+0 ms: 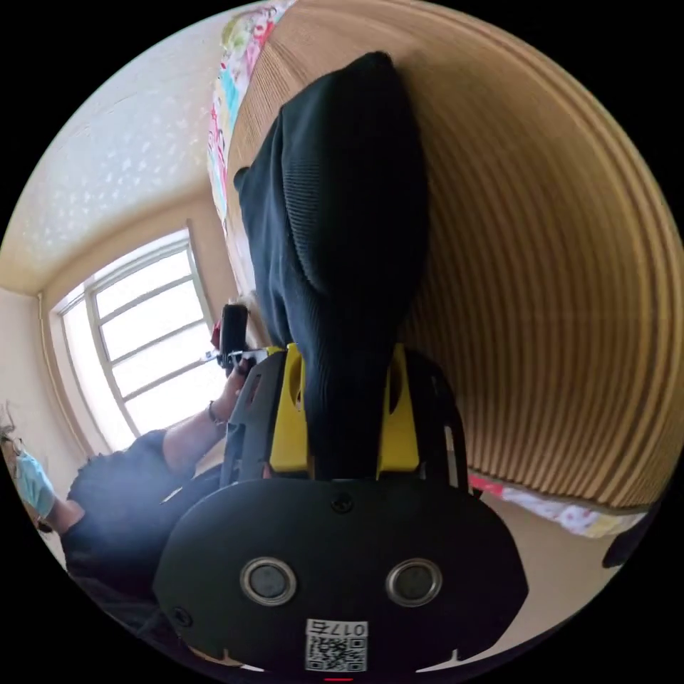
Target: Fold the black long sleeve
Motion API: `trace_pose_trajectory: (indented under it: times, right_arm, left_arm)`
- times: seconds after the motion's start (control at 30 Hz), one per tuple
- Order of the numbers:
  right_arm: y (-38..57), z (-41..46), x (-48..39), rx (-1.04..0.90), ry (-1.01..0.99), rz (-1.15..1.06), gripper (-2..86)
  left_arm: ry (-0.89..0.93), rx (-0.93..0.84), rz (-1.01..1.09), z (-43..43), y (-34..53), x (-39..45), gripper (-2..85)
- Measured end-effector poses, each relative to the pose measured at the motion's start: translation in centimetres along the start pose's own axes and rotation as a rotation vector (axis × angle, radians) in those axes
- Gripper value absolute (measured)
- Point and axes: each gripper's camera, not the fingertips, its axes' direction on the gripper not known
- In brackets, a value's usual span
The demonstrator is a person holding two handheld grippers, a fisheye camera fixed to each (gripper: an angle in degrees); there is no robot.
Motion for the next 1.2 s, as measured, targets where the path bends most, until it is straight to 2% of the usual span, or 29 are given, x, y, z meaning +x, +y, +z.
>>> trace_pose_trajectory:
  times: [0.17,0.3,0.57,0.67,0.73,0.8,0.87,0.97,1.1,1.2]
  right_arm:
    - [1.8,9.5,-3.6,-0.194,-0.092,-0.059,12.9]
    - [-0.2,20.3,-11.1,-0.295,-0.108,-0.153,11.6]
    - [0.0,32.7,-34.7,-0.178,-0.156,-0.476,11.3]
    - [1.0,38.6,-40.3,-0.175,-0.084,-0.513,12.0]
    - [0.6,43.0,-41.5,-0.221,0.036,-0.479,13.1]
    - [-0.3,47.2,-40.7,-0.313,0.181,-0.327,14.2]
    - [-0.2,47.4,-40.1,-0.34,0.163,-0.315,12.6]
    - [0.4,44.6,-38.8,-0.347,0.11,-0.349,4.7]
    - [0.8,37.1,-34.5,-0.298,0.185,-0.226,2.0]
    - [2.2,30.6,-31.4,-0.194,0.156,-0.097,1.1]
  left_arm:
    - [0.075,-0.004,0.028,-10.5,9.3,-3.6,13.0]
    - [0.004,0.047,0.002,-20.6,15.8,-5.7,12.8]
    - [-0.177,0.429,0.236,-48.6,31.4,1.4,12.6]
    - [-0.27,0.46,0.144,-54.3,36.5,1.2,13.7]
    - [-0.35,0.483,0.01,-56.2,39.2,-0.5,14.8]
    - [-0.434,0.555,-0.104,-56.9,42.2,-2.0,15.2]
    - [-0.463,0.678,-0.121,-56.6,46.7,-2.5,14.6]
    - [-0.465,0.786,-0.096,-54.8,51.0,-2.9,13.1]
    - [-0.427,0.808,-0.102,-51.1,53.2,-5.0,10.7]
    - [-0.3,0.79,-0.183,-48.2,53.7,-8.8,9.7]
